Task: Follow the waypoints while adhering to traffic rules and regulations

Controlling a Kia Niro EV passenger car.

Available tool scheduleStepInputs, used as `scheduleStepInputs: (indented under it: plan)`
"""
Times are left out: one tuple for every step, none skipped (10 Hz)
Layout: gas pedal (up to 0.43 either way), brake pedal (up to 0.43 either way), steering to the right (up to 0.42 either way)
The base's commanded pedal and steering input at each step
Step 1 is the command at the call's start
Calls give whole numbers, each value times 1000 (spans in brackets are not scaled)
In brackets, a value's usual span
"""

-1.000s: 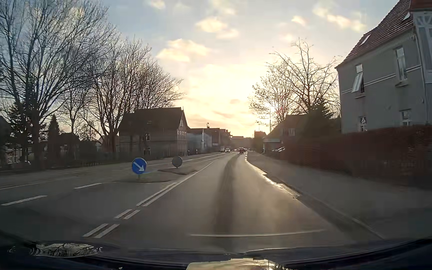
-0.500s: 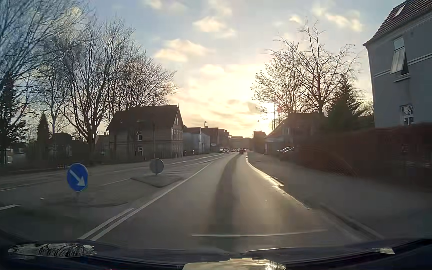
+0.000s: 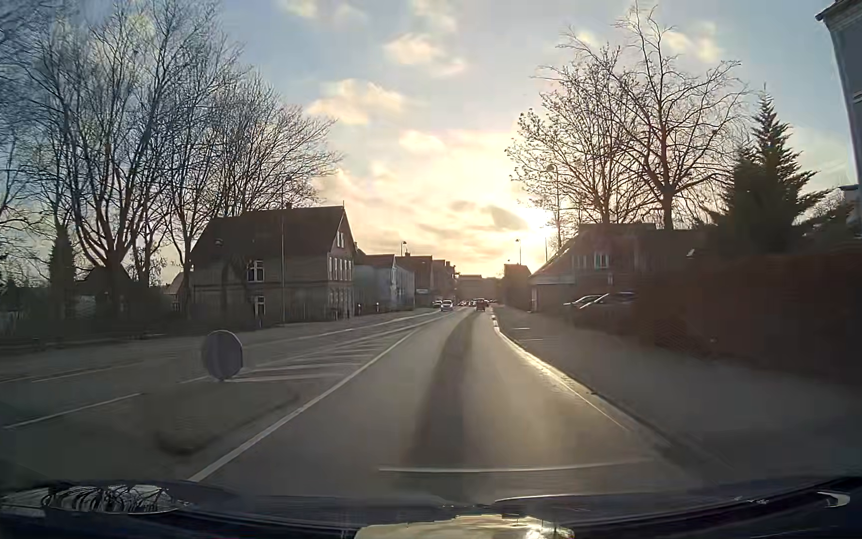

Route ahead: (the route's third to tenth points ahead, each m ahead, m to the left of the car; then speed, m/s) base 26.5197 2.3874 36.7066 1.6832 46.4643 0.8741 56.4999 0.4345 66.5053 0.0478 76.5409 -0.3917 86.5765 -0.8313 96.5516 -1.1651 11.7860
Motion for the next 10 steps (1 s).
scheduleStepInputs:
  plan:
    - [197, 0, 4]
    - [189, 0, 4]
    - [189, 0, 4]
    - [189, 0, 4]
    - [189, 0, 4]
    - [189, 0, 4]
    - [177, 0, 5]
    - [177, 0, 10]
    - [169, 0, 14]
    - [169, 0, 14]
